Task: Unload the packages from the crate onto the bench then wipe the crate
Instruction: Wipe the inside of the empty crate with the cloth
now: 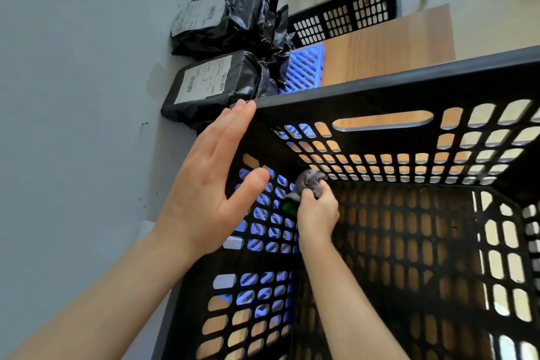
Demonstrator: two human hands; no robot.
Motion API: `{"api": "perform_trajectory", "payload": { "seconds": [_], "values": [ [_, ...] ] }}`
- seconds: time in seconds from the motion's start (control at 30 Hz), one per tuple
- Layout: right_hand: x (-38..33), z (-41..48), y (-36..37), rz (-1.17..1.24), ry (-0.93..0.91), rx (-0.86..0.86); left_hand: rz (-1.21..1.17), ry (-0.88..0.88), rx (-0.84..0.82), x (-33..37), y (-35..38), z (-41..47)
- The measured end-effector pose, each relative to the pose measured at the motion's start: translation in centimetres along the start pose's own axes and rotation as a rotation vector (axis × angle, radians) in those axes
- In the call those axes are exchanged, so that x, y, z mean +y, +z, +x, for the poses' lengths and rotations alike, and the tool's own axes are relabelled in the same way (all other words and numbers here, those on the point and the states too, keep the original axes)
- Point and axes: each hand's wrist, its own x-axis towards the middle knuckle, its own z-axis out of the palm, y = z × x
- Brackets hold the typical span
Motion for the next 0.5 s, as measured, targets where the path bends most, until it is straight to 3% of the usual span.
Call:
{"api": "perform_trajectory", "payload": {
  "seconds": [0.07, 0.17, 0.33, 0.4, 0.5],
  "values": [
    [-1.6, -2.8, 0.7, 0.074, -0.097, -0.043, 0.007, 0.007, 0.002, 0.0, 0.1, 0.1],
    [-3.8, -7.4, 2.0, 0.195, -0.425, -0.103, 0.002, 0.011, 0.014, -0.2, 0.1, 0.1],
    [-3.8, -7.5, 2.1, 0.076, -0.864, -0.141, -0.023, 0.016, 0.031, -0.2, 0.3, 0.1],
    [-1.5, -5.6, 1.7, -0.003, -0.878, -0.084, -0.007, 0.025, 0.026, -0.3, 0.2, 0.1],
    [1.4, -3.3, 0.9, -0.103, -0.551, -0.038, 0.015, 0.028, 0.015, -0.4, 0.1, 0.1]
  ]
}}
